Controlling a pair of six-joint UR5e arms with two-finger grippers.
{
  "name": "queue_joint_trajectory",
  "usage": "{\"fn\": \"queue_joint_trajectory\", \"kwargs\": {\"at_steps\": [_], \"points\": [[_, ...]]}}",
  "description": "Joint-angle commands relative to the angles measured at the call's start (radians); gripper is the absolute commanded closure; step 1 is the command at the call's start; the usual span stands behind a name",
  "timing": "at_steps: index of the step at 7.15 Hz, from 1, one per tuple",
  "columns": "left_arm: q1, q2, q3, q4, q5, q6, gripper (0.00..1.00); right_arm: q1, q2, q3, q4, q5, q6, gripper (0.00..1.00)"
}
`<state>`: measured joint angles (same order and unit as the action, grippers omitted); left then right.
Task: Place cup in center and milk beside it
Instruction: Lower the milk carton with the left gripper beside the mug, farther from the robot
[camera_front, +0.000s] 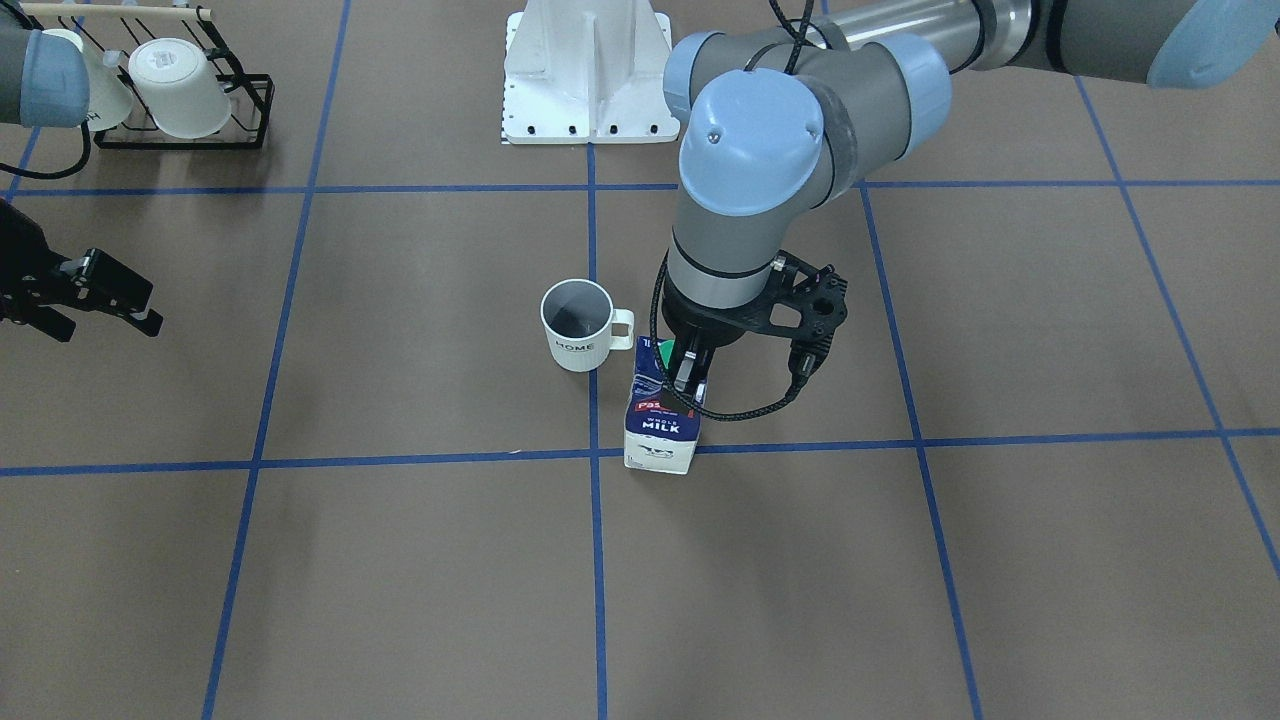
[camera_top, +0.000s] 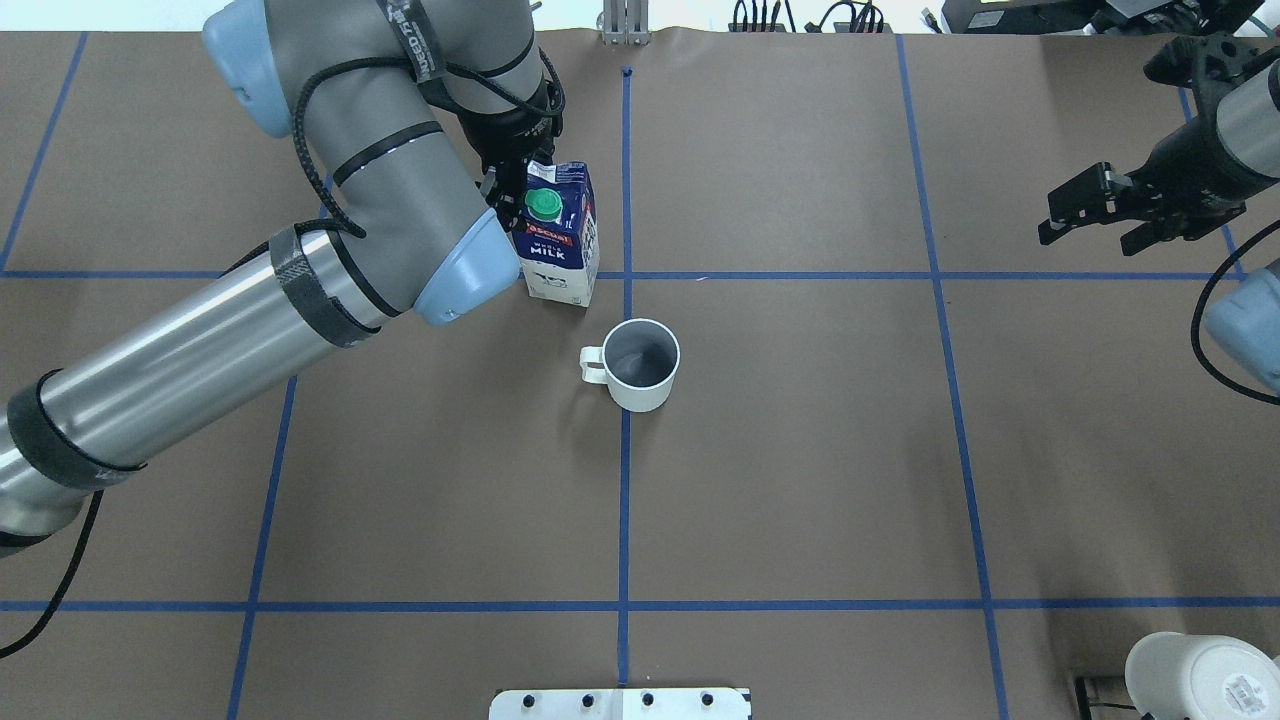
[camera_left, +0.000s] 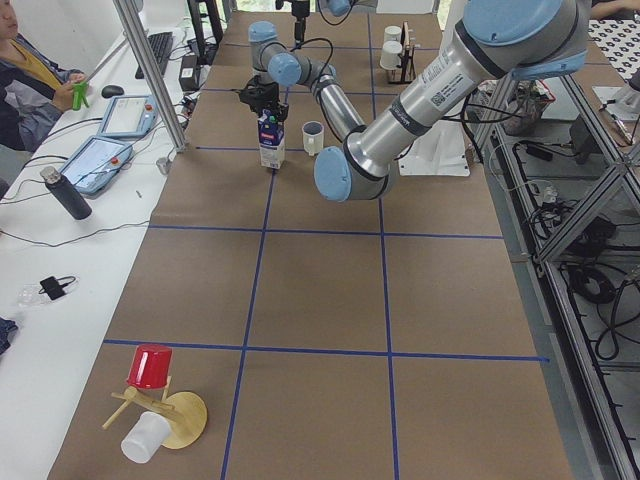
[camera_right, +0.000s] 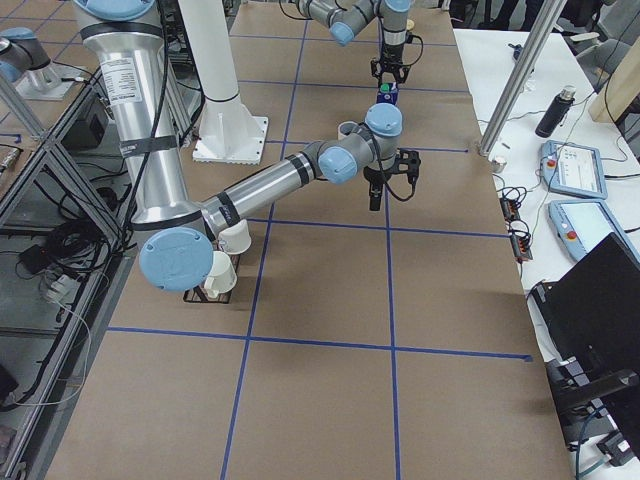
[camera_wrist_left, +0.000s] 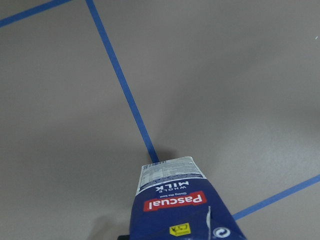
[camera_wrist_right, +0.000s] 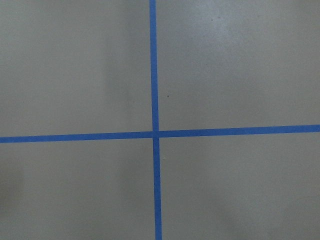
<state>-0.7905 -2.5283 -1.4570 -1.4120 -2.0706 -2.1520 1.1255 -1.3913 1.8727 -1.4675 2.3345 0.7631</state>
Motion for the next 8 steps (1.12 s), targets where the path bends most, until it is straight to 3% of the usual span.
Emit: {"fn": "queue_joint_trajectory", "kwargs": {"at_steps": [1,4,7,8], "points": [[0.004,-0.003,-0.028,0.036,-0.006,-0.02,0.57,-0.004,0.0,-0.004,-0.01,-0.004,-0.008,0.0],[0.042,0.008,-0.079,0.081,-0.009,-0.058,0.57,-0.006,0.005,-0.02,-0.01,-0.004,-0.008,0.0],[0.05,0.029,-0.082,0.071,-0.006,-0.045,0.28,0.011,0.005,-0.021,-0.01,0.003,-0.01,0.0],[0.05,0.029,-0.086,0.065,-0.006,-0.039,0.1,0.02,0.005,-0.021,-0.01,0.008,-0.01,0.0]]}}
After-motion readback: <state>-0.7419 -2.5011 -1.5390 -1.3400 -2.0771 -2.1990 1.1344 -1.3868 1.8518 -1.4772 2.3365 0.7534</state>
